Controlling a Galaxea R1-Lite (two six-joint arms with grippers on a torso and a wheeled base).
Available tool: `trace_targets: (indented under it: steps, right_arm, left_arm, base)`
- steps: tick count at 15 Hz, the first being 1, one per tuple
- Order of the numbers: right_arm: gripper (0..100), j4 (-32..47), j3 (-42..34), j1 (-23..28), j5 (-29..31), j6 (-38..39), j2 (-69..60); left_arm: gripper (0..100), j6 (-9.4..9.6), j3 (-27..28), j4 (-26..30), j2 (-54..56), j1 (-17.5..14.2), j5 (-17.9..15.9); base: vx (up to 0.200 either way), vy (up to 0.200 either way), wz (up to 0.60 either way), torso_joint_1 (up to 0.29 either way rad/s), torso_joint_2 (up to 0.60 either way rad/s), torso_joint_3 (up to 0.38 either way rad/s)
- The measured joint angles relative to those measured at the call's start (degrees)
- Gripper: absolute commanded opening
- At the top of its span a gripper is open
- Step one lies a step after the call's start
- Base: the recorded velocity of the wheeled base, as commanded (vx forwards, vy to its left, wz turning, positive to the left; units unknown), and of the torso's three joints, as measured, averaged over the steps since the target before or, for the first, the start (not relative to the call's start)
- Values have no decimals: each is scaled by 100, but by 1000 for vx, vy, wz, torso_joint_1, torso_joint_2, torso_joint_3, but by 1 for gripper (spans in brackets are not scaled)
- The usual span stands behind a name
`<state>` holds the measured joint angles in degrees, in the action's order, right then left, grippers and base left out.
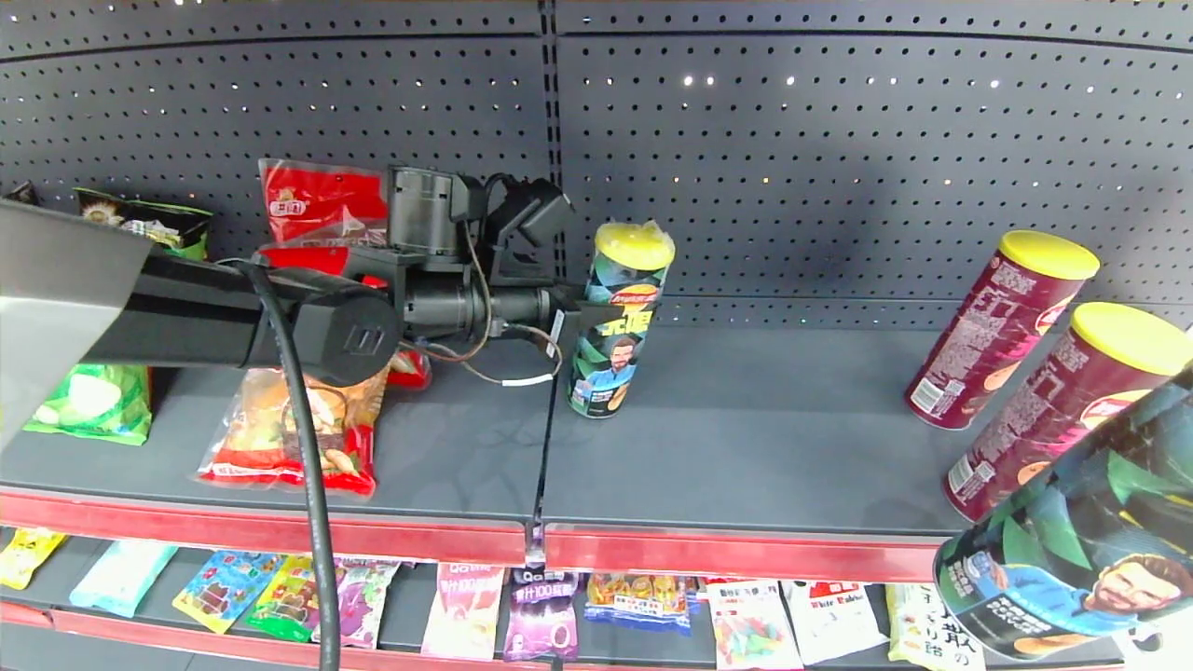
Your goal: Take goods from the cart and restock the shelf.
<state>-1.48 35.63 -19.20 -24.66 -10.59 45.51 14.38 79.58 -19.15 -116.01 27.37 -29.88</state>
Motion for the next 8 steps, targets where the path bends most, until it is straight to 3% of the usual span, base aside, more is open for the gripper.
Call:
trace_targets:
  steps: [3, 8]
  right_arm:
    - [0, 2, -11, 2, 0, 0, 9]
    - [0, 0, -11, 0, 0, 0, 9]
  left_arm:
    - [0, -33, -290, 2, 208, 2, -28]
    - [0, -148, -902, -15, 761, -2, -614]
  base:
    - [0, 0, 0, 0, 0, 0]
    - [0, 0, 0, 0, 0, 0]
